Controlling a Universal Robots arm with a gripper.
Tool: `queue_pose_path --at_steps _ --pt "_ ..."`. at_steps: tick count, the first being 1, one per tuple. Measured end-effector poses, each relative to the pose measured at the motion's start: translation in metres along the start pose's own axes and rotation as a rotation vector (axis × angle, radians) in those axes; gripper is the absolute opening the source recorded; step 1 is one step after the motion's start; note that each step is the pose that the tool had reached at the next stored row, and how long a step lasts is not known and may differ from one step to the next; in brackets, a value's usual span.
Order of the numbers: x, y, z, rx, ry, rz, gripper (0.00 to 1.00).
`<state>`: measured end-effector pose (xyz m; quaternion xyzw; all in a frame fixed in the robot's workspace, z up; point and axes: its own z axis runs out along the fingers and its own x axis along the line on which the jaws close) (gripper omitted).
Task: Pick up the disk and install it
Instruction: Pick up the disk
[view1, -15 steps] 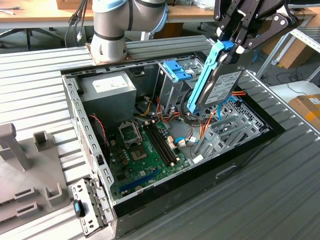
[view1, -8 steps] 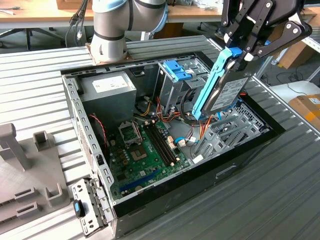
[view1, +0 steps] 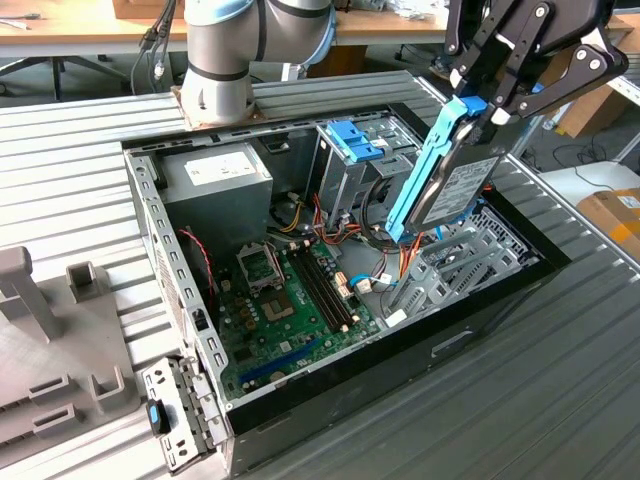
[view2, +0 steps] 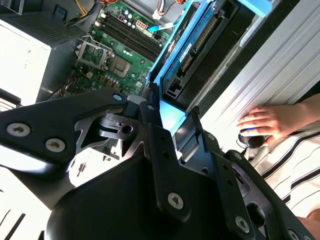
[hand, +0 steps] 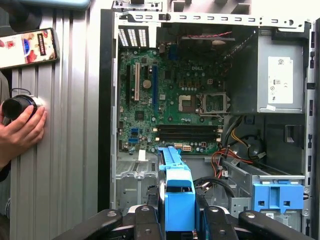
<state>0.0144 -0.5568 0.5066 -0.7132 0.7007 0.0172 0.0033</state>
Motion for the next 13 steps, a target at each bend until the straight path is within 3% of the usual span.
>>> queue_pose_path --at_steps 6,13 --pt "0.0007 0.0 0.0 0.0 0.0 0.0 0.36" --pt "0.0104 0.0002 -0.0003 0.0 0.0 0.0 0.36"
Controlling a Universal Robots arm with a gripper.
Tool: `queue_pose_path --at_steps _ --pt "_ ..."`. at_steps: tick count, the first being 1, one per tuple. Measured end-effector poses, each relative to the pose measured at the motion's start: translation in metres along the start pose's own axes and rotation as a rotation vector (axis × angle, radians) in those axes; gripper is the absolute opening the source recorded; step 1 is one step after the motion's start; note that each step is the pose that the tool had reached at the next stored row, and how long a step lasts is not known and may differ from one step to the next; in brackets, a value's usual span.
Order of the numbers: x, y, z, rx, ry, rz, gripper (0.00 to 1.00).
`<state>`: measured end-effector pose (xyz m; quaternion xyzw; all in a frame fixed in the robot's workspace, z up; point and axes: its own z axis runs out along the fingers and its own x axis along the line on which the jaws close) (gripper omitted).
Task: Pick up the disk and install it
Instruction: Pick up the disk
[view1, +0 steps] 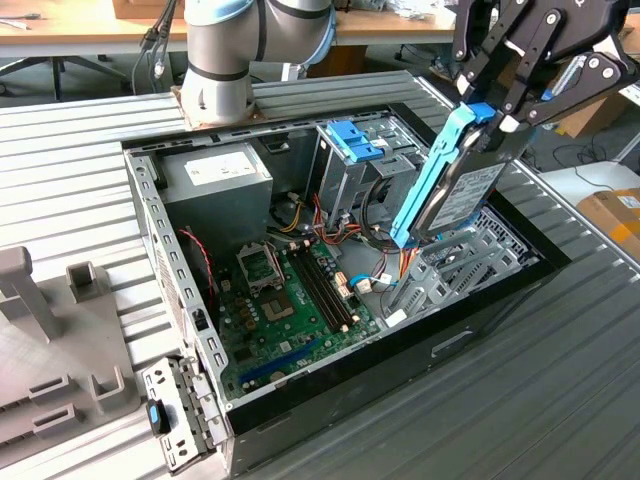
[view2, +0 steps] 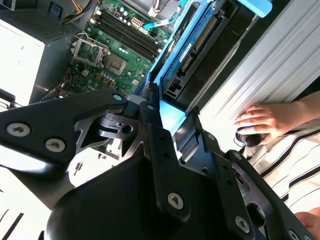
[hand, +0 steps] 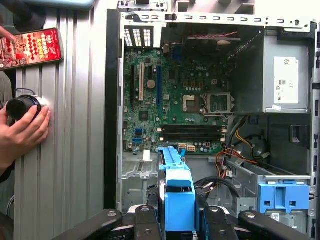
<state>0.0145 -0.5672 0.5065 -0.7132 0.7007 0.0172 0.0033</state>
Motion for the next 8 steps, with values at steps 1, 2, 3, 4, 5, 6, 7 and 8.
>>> queue_pose_path --at_steps 1,2,3,4,5,6,7,8 --pt "0.0008 0.0001 0.0001 0.0 -0.0001 0.0 0.36" --pt "0.0012 -0.0107 0.0011 0.0 0.0014 0.0 0.36" --pt "0.0015 -0.0251 0.0012 0.0 0.0017 0.0 0.36" --pt "0.0026 -0.0389 0.0024 0.0 0.0018 0.0 0.36" --pt "0.0121 -0.0388 0.0027 0.0 0.0016 0.0 0.36" --pt "0.0122 -0.0389 0.0052 0.0 0.0015 0.0 0.36" --pt "0.0135 -0.0388 0.0052 0.0 0.0011 0.0 0.36" --pt "0.0151 -0.0382 0.0052 0.0004 0.0 0.0 0.36"
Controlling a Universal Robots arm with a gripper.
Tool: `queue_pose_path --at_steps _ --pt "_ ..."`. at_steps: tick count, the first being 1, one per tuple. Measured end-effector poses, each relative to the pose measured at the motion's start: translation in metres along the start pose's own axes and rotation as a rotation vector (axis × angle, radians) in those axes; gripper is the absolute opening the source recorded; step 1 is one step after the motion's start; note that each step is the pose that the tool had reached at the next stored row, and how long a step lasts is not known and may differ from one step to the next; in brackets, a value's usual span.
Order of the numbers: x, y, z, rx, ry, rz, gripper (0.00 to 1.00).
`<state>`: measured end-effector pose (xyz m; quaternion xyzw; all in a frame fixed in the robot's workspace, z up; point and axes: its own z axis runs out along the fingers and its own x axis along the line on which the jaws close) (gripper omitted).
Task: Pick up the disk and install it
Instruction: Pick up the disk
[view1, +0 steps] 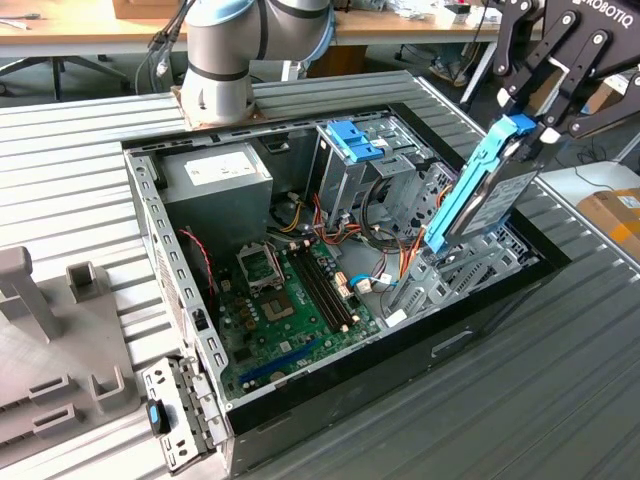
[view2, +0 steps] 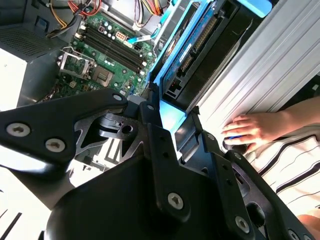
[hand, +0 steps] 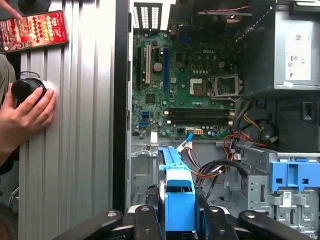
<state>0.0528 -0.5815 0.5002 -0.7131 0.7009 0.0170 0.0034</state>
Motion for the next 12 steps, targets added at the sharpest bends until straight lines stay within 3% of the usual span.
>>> queue_pose_path --at_steps 2,8,12 --pt "0.0008 0.0049 0.0 0.0032 -0.0003 0.0 0.36" --pt "0.0131 0.0063 -0.0002 0.0057 -0.0016 0.0 0.36" --pt "0.0144 0.0047 0.0005 0.0057 -0.0014 0.0 0.36"
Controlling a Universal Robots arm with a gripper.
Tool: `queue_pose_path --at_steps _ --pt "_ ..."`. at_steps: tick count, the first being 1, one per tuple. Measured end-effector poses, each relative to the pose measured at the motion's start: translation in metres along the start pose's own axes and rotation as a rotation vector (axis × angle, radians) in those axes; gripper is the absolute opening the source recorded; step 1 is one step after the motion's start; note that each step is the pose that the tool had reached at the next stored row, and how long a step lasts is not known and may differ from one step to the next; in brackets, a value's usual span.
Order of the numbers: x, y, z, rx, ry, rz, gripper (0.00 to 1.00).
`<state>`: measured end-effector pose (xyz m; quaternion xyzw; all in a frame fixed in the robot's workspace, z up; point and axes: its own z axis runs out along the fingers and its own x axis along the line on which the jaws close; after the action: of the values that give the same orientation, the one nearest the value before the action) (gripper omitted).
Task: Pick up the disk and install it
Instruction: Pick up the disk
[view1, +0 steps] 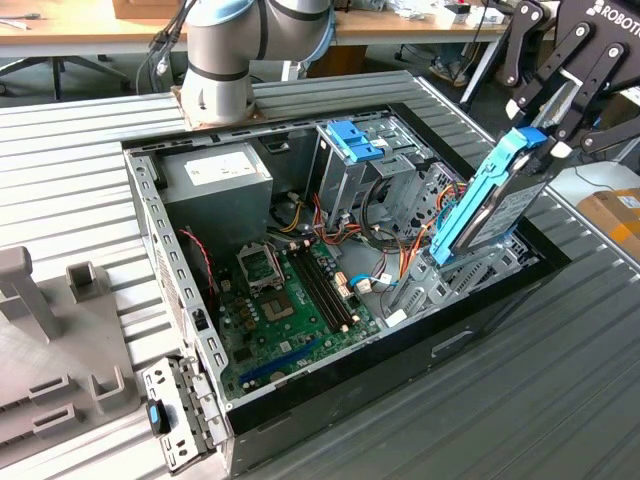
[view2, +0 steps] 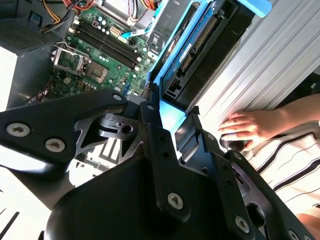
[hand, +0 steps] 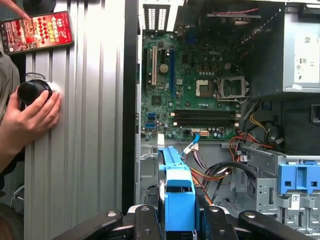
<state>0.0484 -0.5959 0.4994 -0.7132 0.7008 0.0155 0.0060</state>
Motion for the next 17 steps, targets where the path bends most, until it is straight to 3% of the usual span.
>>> queue_pose_path --at_steps 2,4,9,12,17 --pt "-0.0001 -0.0053 0.0011 0.0 -0.0002 0.0 0.36" --pt "-0.0024 -0.0064 0.0023 0.0 0.0 0.0 0.36" --pt "-0.0179 -0.0115 0.0053 0.0 -0.0001 0.0 0.36" --pt "-0.0191 -0.0219 0.0054 0.0001 0.0004 0.0 0.36" --pt "-0.0186 -0.0233 0.0103 0.0 0.0004 0.0 0.36"
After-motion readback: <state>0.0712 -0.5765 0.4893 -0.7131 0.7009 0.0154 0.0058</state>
